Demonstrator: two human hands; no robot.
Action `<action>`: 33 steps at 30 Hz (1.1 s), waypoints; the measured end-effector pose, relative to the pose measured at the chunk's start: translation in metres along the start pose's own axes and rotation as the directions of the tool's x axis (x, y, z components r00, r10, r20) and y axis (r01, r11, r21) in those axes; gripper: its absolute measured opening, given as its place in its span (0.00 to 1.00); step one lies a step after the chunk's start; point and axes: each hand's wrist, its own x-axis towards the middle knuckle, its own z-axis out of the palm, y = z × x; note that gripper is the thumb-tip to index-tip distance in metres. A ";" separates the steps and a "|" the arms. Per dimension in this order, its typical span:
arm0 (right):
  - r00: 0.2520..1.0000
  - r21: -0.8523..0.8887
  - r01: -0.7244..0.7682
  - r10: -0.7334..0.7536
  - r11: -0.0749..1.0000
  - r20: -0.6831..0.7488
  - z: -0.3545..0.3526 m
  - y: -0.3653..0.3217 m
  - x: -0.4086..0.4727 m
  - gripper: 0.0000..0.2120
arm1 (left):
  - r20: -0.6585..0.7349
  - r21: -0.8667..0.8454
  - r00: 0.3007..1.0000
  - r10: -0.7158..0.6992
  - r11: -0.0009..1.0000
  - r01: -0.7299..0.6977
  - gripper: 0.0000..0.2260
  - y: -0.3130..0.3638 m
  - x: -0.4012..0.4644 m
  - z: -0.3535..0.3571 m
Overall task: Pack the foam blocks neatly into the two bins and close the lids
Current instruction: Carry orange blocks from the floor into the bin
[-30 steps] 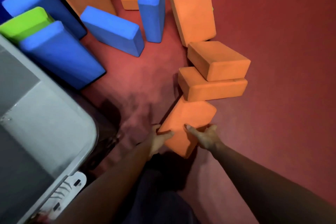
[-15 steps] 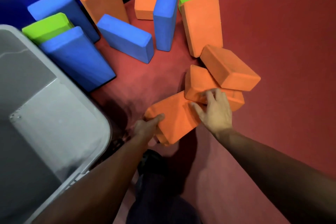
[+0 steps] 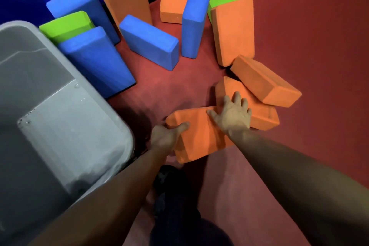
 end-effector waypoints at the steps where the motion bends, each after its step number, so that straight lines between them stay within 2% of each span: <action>1: 0.999 0.036 0.000 0.001 0.999 -0.040 0.000 0.003 -0.005 0.30 | -0.005 0.001 1.000 0.021 1.000 -0.021 0.31 0.002 -0.003 -0.002; 6: 0.988 0.306 -0.081 0.118 0.948 -0.104 -0.007 0.011 -0.035 0.21 | -0.068 0.029 0.991 0.118 0.993 -0.116 0.39 0.008 -0.030 -0.009; 12: 0.951 0.500 -0.121 0.244 0.857 -0.188 -0.011 0.004 -0.068 0.20 | -0.103 0.052 0.951 0.292 0.956 -0.288 0.35 0.011 -0.063 -0.026; 15: 0.930 0.522 -0.189 0.323 0.832 -0.179 -0.017 0.002 -0.078 0.23 | -0.075 0.062 0.942 0.327 0.944 -0.323 0.33 0.010 -0.069 -0.034; 18: 0.929 0.460 -0.233 0.337 0.856 -0.156 -0.018 0.005 -0.081 0.26 | -0.057 0.095 0.944 0.325 0.943 -0.319 0.31 0.011 -0.074 -0.036; 22: 0.914 0.436 -0.253 0.360 0.864 -0.184 -0.021 0.015 -0.079 0.30 | -0.054 0.146 0.954 0.296 0.947 -0.285 0.33 0.016 -0.078 -0.037; 27: 0.904 0.465 -0.265 0.385 0.845 -0.184 -0.034 0.022 -0.085 0.28 | -0.053 0.213 0.937 0.346 0.921 -0.328 0.37 0.026 -0.090 -0.042; 33: 0.888 0.591 -0.192 0.395 0.784 -0.235 -0.081 0.021 -0.108 0.24 | -0.042 0.184 0.895 0.443 0.884 -0.429 0.37 0.056 -0.126 -0.051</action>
